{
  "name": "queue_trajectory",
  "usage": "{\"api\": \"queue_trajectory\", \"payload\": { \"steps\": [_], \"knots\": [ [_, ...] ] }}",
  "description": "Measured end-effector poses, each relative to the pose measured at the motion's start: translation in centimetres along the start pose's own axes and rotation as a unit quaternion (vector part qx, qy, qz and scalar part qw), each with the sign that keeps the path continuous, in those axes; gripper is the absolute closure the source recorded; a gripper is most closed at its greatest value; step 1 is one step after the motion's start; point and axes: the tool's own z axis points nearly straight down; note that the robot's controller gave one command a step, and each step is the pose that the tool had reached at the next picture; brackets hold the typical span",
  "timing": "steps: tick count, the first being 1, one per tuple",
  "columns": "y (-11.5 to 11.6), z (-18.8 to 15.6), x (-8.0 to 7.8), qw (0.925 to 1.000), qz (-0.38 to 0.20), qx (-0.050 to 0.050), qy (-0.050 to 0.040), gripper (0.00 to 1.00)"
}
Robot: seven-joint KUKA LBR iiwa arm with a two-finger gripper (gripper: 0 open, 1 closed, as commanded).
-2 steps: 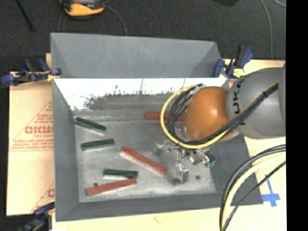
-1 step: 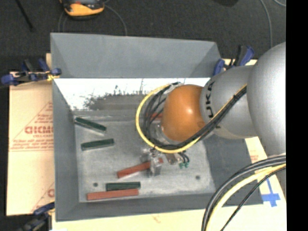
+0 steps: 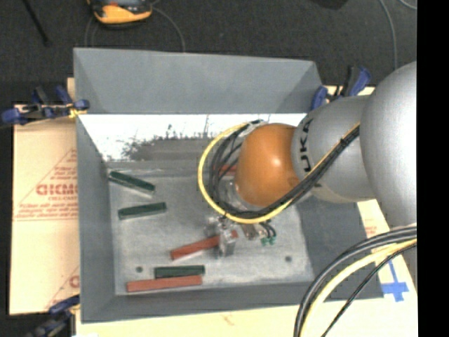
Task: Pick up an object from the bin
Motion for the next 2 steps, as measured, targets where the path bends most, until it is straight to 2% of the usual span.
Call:
{"api": "queue_trajectory", "payload": {
  "steps": [1,2],
  "knots": [
    [-0.28,-9.62,-1.84,1.0000,-0.006,0.001,0.0020,1.00],
    [-0.28,-9.62,-1.84,1.0000,-0.006,0.001,0.0020,1.00]
  ]
}}
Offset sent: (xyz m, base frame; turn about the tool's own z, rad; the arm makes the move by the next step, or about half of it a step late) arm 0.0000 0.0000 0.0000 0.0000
